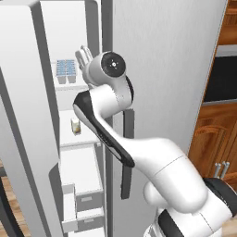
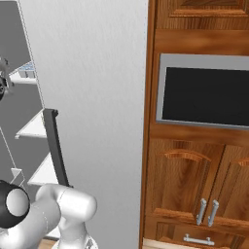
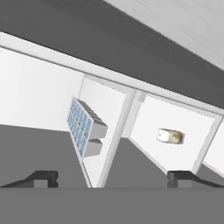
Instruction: Open the freezer door, pick up the ice cube tray from the freezer, and place it on the dining counter.
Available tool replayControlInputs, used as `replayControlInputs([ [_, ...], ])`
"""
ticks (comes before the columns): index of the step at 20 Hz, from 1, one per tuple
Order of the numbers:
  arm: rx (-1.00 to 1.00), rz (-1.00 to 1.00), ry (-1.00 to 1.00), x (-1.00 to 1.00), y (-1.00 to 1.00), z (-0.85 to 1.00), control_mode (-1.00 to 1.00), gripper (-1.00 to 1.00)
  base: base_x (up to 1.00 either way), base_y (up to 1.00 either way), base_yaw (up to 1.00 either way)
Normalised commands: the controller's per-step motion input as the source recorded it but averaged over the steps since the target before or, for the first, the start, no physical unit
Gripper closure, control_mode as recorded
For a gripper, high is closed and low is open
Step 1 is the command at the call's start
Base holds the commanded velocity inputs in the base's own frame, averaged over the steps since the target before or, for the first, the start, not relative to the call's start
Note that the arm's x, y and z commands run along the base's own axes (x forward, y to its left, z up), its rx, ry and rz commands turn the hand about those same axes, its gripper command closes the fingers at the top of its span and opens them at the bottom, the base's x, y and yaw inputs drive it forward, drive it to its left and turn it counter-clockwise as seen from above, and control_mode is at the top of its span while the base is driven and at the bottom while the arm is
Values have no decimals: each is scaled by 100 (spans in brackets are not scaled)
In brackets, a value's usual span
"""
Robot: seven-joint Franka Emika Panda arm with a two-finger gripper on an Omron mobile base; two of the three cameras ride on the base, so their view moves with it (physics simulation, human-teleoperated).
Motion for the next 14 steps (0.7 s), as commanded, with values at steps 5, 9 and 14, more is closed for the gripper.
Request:
replayControlInputs([
  [5,0,0,-1,46,3,0,-100,-100,0,0,0],
  [9,0,0,0,42,0,0,-100,-100,0,0,0],
  [14,0,0,0,37,0,0,-100,-100,0,0,0],
])
